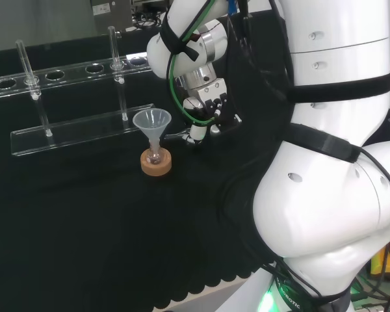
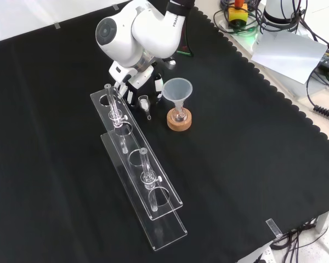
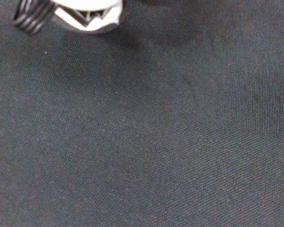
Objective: Pick up the weighing funnel.
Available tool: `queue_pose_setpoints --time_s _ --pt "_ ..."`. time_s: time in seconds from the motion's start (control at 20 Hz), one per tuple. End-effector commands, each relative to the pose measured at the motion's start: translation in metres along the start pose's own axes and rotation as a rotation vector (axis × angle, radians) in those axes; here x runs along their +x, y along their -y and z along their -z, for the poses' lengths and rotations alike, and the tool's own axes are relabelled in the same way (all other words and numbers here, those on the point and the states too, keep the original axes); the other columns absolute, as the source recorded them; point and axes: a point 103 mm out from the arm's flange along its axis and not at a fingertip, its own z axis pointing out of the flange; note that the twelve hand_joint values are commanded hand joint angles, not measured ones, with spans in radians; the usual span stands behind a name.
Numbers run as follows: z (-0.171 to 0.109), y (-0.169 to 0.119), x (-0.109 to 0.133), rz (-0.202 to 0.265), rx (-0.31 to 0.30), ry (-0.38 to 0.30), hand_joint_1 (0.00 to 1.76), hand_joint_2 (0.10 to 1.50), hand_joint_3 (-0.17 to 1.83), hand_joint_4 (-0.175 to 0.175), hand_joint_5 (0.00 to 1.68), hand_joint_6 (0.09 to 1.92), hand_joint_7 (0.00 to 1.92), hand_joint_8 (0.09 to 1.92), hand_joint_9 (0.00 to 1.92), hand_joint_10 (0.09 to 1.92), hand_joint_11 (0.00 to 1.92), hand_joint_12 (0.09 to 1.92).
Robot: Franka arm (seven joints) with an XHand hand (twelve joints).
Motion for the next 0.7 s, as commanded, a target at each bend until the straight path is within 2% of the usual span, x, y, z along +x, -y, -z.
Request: queue_pose_setpoints --time_s 0.05,0.35,0.6,0.7 --pt "-0.0009 -0.0005 0.0005 0.002 0.003 0.004 0.92 0.63 0.65 0.031 0.88 0.72 0.27 0.72 0.63 0.62 0.34 1.34" --pt "-0.0019 -0.0052 0.0088 0.000 0.013 0.014 0.92 0.63 0.65 0.030 0.88 0.73 0.28 0.71 0.63 0.62 0.34 1.34" --pt "-0.0035 -0.0050 0.0046 0.003 0.017 0.009 0.93 0.63 0.65 0.030 0.88 0.74 0.28 0.71 0.63 0.62 0.34 1.34" --pt "-0.0040 -0.0052 0.0067 0.000 0.017 0.019 0.93 0.63 0.65 0.041 0.92 0.74 0.29 0.71 0.64 0.61 0.34 1.34"
